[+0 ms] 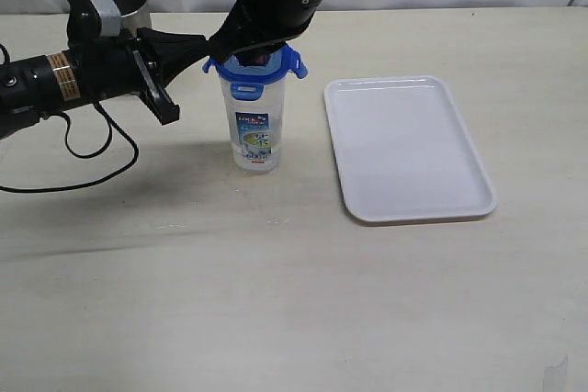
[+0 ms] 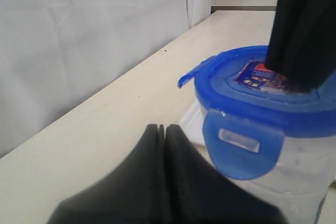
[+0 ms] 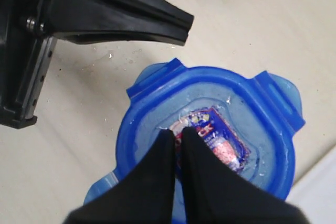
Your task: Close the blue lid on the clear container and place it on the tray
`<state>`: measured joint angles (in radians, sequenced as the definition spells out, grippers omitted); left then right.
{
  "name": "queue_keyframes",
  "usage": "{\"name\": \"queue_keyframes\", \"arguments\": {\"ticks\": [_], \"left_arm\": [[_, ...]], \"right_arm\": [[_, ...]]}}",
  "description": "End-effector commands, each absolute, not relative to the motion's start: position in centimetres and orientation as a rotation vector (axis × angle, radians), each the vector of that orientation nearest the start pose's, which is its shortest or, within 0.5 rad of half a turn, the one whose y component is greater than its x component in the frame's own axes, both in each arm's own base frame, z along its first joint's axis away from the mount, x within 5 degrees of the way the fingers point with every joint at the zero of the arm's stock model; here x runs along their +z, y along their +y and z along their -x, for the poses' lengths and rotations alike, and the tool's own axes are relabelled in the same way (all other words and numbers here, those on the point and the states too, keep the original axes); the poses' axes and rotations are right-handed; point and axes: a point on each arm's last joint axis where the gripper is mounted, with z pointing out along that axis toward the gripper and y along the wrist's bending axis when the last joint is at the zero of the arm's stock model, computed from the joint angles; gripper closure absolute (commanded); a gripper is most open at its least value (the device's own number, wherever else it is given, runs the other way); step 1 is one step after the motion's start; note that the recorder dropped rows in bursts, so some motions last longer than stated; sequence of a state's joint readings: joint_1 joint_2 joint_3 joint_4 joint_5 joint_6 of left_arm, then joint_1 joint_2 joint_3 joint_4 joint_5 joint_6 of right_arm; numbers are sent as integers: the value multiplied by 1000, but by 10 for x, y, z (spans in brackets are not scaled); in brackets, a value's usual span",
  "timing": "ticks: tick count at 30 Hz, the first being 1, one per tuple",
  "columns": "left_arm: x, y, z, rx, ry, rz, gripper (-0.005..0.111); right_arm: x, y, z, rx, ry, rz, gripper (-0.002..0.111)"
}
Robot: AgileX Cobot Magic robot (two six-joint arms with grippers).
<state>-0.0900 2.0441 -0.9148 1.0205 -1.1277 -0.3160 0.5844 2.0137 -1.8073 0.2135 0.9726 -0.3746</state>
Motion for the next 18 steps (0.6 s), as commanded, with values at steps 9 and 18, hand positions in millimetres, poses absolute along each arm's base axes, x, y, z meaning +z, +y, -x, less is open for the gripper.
{"name": "queue_keyframes", "arguments": {"ticks": [9, 18], "left_arm": [[142, -46, -360, -723, 1537, -804, 60], [134, -58, -345, -806, 1539, -1020, 31]], "right_arm": [[265, 258, -365, 315, 2481, 1158, 104], [265, 258, -364, 314, 2482, 1163, 104]]}}
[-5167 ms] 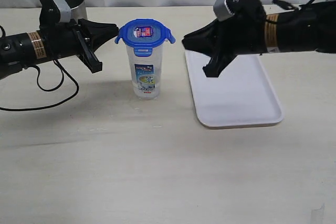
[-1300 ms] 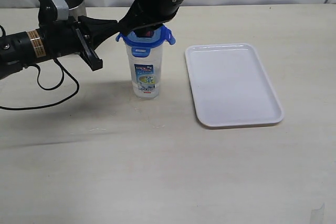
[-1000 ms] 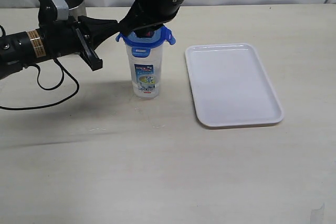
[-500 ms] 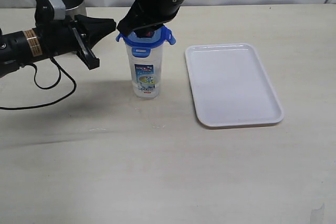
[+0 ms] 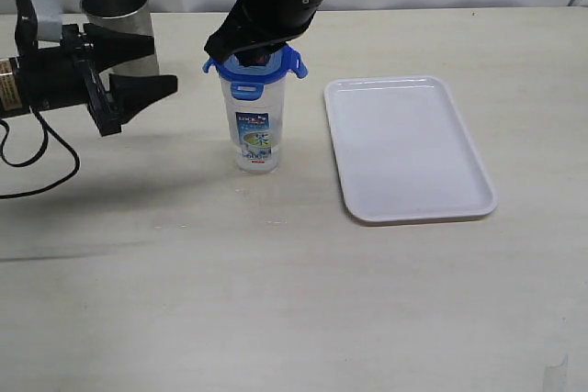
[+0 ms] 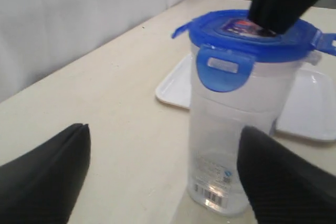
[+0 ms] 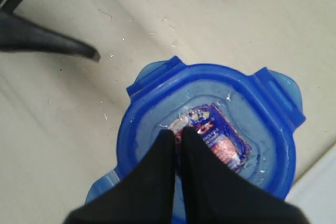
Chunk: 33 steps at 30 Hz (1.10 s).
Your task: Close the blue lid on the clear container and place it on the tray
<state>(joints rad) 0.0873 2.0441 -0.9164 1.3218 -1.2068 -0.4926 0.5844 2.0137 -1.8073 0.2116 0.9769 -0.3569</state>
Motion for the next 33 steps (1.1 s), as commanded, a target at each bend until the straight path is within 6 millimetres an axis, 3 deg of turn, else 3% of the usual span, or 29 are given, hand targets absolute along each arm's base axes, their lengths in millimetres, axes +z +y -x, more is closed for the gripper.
{"name": "queue_keyframes", "arguments": {"ticks": [1, 5, 14, 20, 25, 33], "left_arm": [[133, -60, -345, -820, 1548, -1018, 31], [129, -65, -343, -841, 1551, -1044, 31], [92, -97, -339, -884, 1541, -1088, 31], [88, -117, -338, -898, 1530, -1068, 31], [82, -130, -344, -866, 1562, -937, 31], [80, -148, -337, -824, 1487, -1049, 31]], "right_arm": [[265, 258, -364, 314, 2482, 1163, 104], [265, 258, -364, 314, 2482, 1163, 104], [265, 258, -364, 318, 2487, 1158, 104], [265, 258, -364, 318, 2488, 1154, 104], [265, 258, -364, 320, 2495, 1146, 104], [265, 258, -364, 320, 2495, 1146, 104]]}}
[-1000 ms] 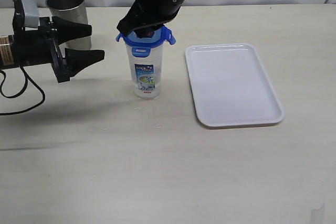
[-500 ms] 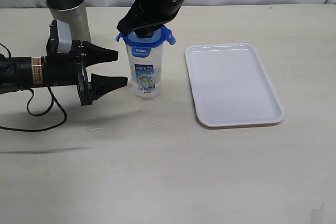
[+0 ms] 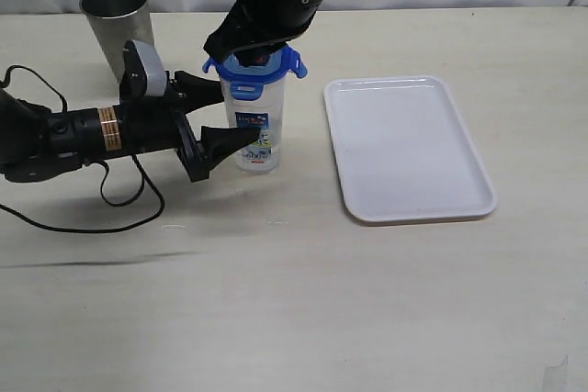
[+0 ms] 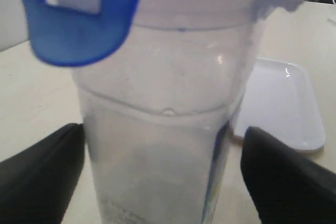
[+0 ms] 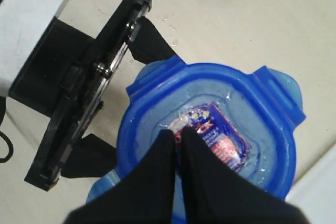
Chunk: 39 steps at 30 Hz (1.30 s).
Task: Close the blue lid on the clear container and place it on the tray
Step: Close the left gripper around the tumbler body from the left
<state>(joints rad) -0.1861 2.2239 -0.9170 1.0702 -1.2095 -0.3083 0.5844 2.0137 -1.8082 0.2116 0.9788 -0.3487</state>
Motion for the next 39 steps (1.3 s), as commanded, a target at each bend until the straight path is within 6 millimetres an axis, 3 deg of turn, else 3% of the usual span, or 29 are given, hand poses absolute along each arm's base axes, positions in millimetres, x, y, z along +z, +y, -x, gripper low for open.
{"name": "queue_keyframes", "arguments": {"ticks": [1, 13, 19, 39], "left_arm": [[80, -153, -335, -813, 1473, -1072, 31], [81, -158, -337, -775, 1464, -1043, 31], [82, -173, -334, -761, 1451, -1038, 31], [84, -189, -332, -746, 1471, -963, 31]], "right_arm": [[265, 258, -364, 323, 2495, 1145, 104], [265, 258, -364, 330, 2507, 1128, 104], [265, 258, -364, 330, 2507, 1128, 104], [265, 258, -363, 332, 2516, 1119, 104]]}}
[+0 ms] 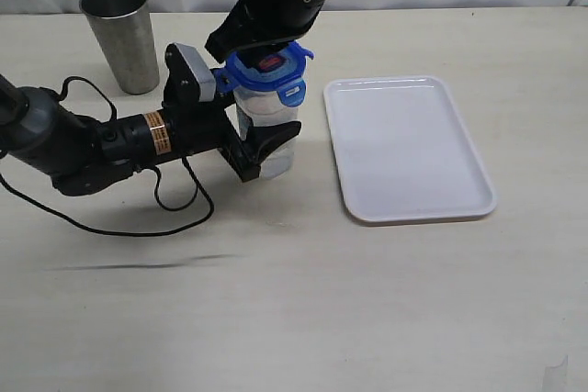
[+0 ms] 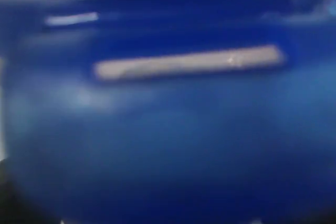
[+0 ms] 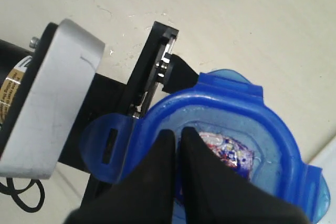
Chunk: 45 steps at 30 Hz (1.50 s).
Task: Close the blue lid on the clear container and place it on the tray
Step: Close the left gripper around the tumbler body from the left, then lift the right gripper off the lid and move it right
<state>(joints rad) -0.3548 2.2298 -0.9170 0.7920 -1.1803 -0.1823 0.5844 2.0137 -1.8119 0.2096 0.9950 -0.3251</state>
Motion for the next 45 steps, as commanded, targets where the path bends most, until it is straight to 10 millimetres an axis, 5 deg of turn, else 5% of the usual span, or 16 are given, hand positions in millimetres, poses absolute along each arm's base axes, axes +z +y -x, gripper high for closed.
{"name": "queue_keyframes", "arguments": {"ticks": [1, 5, 12, 17, 26, 35, 45], "left_arm": [[83, -189, -332, -742, 1477, -966, 32], [80, -188, -333, -723, 1509, -979, 45], [74, -186, -333, -687, 1561, -1017, 107], [74, -181, -335, -680, 1565, -1014, 107], [74, -179, -336, -684, 1572, -1007, 107], [74, -180, -335, -696, 1570, -1022, 107], [73, -182, -329, -731, 1533, -1099, 107]], "right_arm": [[265, 258, -363, 332, 2516, 1119, 104], [265, 258, -363, 332, 2516, 1119, 104], [264, 258, -362, 331, 2526, 1132, 104], [272, 257, -362, 330, 2487, 1133, 101], [309, 251, -353, 353, 2407, 1033, 71], [316, 222, -363, 224, 2518, 784, 70], [297, 179, -392, 674, 2595, 746, 70]]}}
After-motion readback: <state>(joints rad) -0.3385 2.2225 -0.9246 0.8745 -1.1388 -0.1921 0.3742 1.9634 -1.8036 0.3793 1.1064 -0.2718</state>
